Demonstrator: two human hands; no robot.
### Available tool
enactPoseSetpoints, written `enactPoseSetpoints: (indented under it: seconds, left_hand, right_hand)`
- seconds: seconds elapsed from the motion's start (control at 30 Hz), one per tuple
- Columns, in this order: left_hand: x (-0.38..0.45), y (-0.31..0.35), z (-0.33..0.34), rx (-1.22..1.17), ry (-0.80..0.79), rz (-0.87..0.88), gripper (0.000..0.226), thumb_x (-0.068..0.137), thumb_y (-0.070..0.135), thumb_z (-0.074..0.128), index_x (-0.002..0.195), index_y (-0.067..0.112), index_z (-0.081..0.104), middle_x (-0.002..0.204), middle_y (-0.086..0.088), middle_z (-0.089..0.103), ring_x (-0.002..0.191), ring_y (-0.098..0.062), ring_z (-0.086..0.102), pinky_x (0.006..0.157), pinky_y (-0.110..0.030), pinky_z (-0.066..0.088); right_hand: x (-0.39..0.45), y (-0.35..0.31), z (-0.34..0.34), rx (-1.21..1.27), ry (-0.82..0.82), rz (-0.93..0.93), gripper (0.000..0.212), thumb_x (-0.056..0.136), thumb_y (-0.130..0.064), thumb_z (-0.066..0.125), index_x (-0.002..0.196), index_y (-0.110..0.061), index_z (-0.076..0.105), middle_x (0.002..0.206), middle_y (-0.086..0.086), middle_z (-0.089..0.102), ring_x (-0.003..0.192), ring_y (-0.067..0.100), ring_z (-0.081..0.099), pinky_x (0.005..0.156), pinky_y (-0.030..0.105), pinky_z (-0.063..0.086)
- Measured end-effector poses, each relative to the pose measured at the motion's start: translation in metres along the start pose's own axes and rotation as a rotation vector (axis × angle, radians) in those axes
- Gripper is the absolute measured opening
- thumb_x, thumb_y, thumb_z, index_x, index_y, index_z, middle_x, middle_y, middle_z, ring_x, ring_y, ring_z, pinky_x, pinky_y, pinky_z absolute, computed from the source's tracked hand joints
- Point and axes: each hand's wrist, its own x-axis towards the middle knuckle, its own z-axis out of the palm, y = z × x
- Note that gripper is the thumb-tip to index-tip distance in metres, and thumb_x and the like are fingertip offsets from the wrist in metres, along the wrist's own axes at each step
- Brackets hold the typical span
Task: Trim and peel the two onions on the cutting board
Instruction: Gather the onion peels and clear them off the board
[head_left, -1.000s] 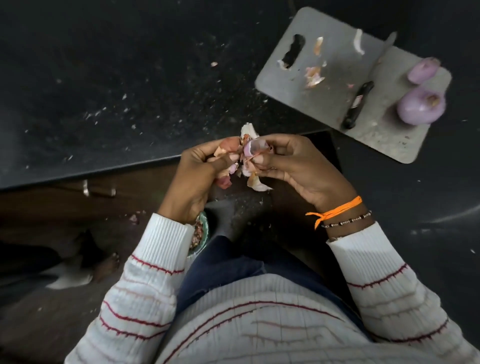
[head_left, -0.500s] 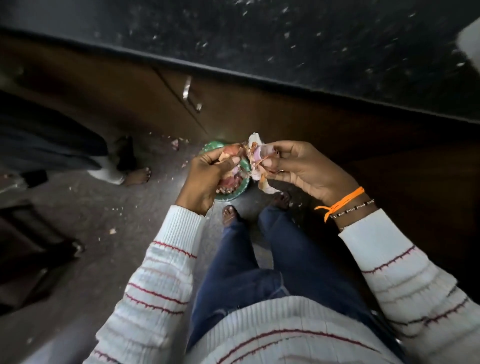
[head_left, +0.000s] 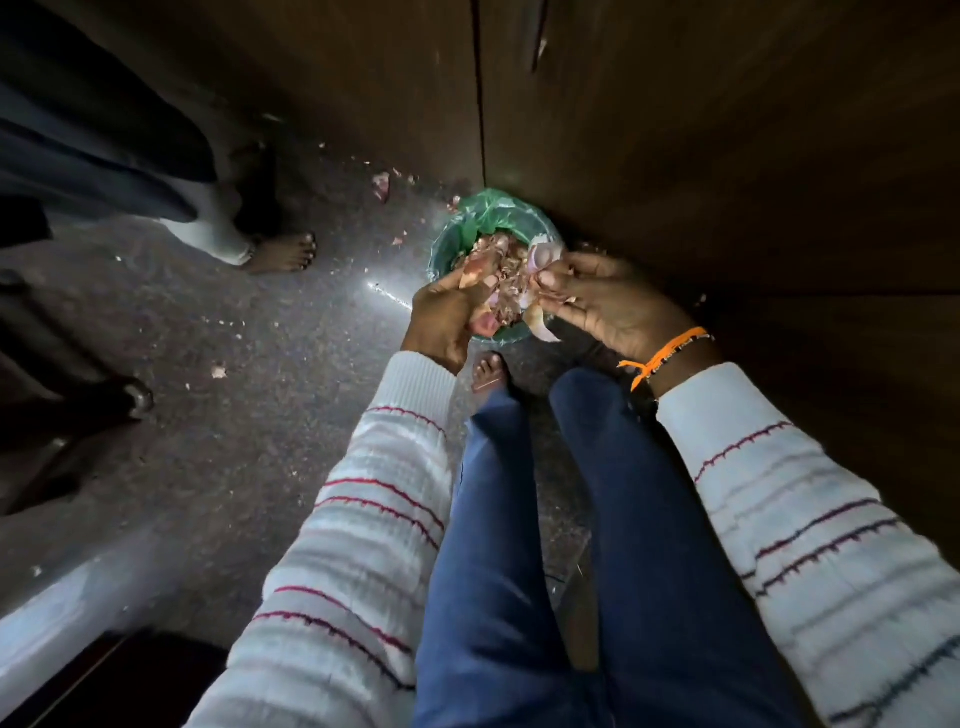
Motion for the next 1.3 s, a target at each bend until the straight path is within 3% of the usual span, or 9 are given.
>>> enactPoseSetpoints:
  seconds: [0.23,0.37,0.53,0.7,0.83,1.03,1.13,1.2,1.3]
  left_hand:
    - [0.076,-0.034,-0.025,-0.060,0.075,-0.076,0.014,0.090,-0.006,0.054,0.098,0.003,0.062,0.057,0.002,0.067,0.044,-0.005,0.061,0.038,-0.013,0.042]
    - [0.110,-0.046,-0.032,-0.085,0.107,-0.086,0.024,0.088,-0.005,0.057,0.112,-0.003,0.061,0.084,-0.009,0.066,0.051,-0.011,0.066,0.043,-0.018,0.049]
    - [0.137,-0.057,-0.028,-0.091,0.156,-0.079,0.026,0.085,-0.010,0.057,0.110,-0.002,0.059,0.081,-0.012,0.065,0.045,-0.014,0.064,0.038,-0.019,0.047]
    - [0.157,-0.069,-0.032,-0.071,0.128,-0.120,0.018,0.093,0.005,0.051,0.106,0.006,0.063,0.086,-0.002,0.066,0.067,-0.009,0.064,0.055,-0.019,0.055]
    - [0.155,-0.073,-0.039,-0.046,0.107,-0.128,0.027,0.095,0.004,0.044,0.116,0.008,0.061,0.089,-0.001,0.067,0.079,-0.011,0.065,0.079,-0.023,0.053]
    - [0.126,-0.065,-0.032,0.023,0.110,-0.070,0.028,0.096,0.003,0.042,0.115,0.012,0.061,0.077,0.006,0.069,0.065,-0.005,0.065,0.061,-0.015,0.053]
    - [0.109,-0.061,-0.022,0.049,0.111,-0.022,0.028,0.094,-0.001,0.043,0.111,0.011,0.061,0.084,0.004,0.065,0.070,-0.006,0.061,0.055,-0.014,0.051]
    - [0.094,-0.056,-0.014,0.056,0.096,0.018,0.026,0.093,-0.003,0.042,0.104,0.012,0.061,0.084,0.002,0.063,0.070,-0.007,0.060,0.053,-0.014,0.050]
    - [0.061,-0.046,-0.003,0.080,0.065,0.094,0.026,0.092,-0.005,0.042,0.095,0.013,0.061,0.081,0.000,0.063,0.058,-0.001,0.062,0.051,-0.013,0.049]
  right_hand:
    - [0.084,0.053,-0.010,0.137,0.121,0.063,0.016,0.090,0.003,0.052,0.088,-0.009,0.062,0.071,-0.005,0.072,0.072,0.005,0.068,0.069,0.018,0.057]
    - [0.115,0.073,-0.017,0.129,0.162,0.061,0.015,0.090,0.003,0.053,0.089,-0.009,0.062,0.088,0.001,0.067,0.077,0.005,0.065,0.068,0.017,0.056]
    - [0.150,0.083,-0.019,0.100,0.254,0.059,0.021,0.089,0.006,0.051,0.105,-0.006,0.056,0.090,0.004,0.062,0.076,0.009,0.063,0.063,0.016,0.055]
    - [0.173,0.089,-0.026,0.029,0.325,0.142,0.033,0.094,0.001,0.046,0.125,-0.007,0.049,0.131,0.016,0.053,0.125,0.031,0.049,0.096,0.036,0.046]
    - [0.167,0.087,-0.029,0.043,0.376,0.174,0.038,0.097,0.004,0.029,0.131,-0.005,0.046,0.139,0.024,0.043,0.128,0.036,0.043,0.095,0.043,0.044]
    - [0.145,0.077,-0.019,-0.104,0.329,0.166,0.049,0.093,0.010,0.021,0.125,-0.003,0.055,0.140,0.012,0.046,0.131,0.024,0.039,0.100,0.036,0.039]
    - [0.128,0.070,-0.011,-0.078,0.382,0.089,0.046,0.092,0.016,0.024,0.120,0.004,0.057,0.135,0.018,0.049,0.126,0.029,0.047,0.097,0.027,0.043]
    - [0.112,0.067,-0.007,0.061,0.398,0.040,0.033,0.090,0.018,0.033,0.110,0.011,0.059,0.120,0.022,0.057,0.107,0.029,0.059,0.080,0.018,0.052]
    - [0.080,0.057,-0.002,0.171,0.318,-0.013,0.017,0.088,0.012,0.049,0.083,0.001,0.060,0.087,0.010,0.061,0.082,0.019,0.060,0.059,0.014,0.055]
